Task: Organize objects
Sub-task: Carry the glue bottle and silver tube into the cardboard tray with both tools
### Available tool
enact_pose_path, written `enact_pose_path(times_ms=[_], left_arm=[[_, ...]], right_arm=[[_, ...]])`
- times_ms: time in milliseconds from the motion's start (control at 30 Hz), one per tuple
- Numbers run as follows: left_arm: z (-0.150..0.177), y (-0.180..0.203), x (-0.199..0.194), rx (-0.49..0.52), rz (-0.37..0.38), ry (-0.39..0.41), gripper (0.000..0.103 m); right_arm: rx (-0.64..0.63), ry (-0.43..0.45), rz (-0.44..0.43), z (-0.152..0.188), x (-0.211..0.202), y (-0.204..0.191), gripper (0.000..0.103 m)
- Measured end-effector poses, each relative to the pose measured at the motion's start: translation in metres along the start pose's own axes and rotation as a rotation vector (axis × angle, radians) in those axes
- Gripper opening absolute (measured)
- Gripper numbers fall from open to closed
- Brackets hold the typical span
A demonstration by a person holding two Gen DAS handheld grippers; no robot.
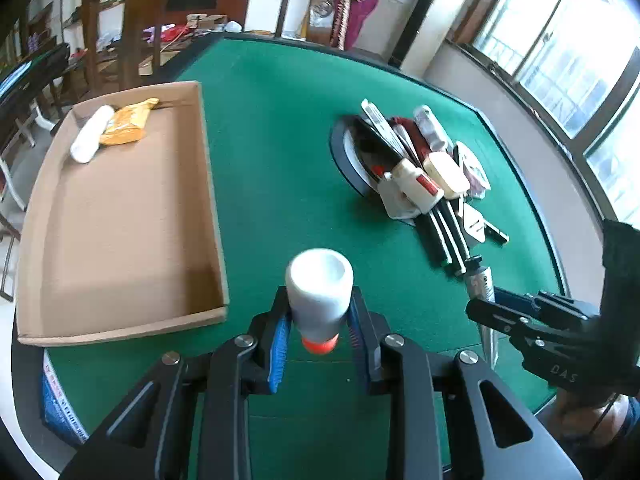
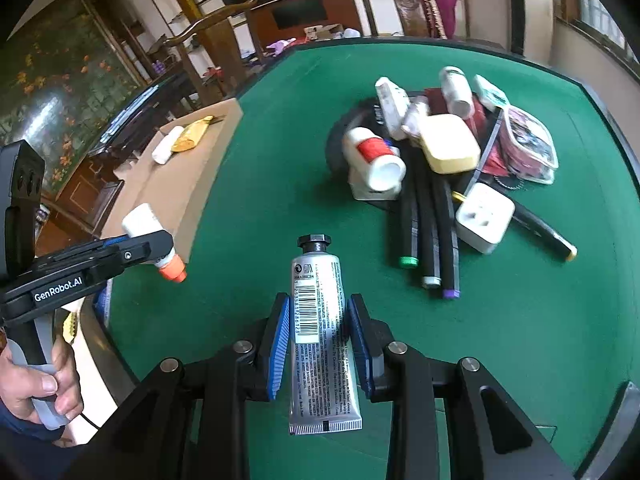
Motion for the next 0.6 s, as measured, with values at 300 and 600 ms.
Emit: enact_pose_path(times_ms=[300,600], left_arm=[[-0.007,-0.047,-0.034,-0.109,0.028,0.065,0.026],[-0.012,-0.099,-0.06,-0.208,0.045,0.121,0.027]], right_arm=[[-0.058,-0.008,-0.04,-0.02,0.001,-0.038,0.032],[-0.134,-0.021,-0.066,-0.045,0.005,-0.084,0.032]])
Point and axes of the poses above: each gripper's, at about its wrist camera, not at the fingertips, and x roughly the way its jaws point, y to its right, z to its underside, the point moved 7 cm from there along x, roughly the way its jaws point, and after that the axes turned 13 degrees about -y, right-handed, at the moved point
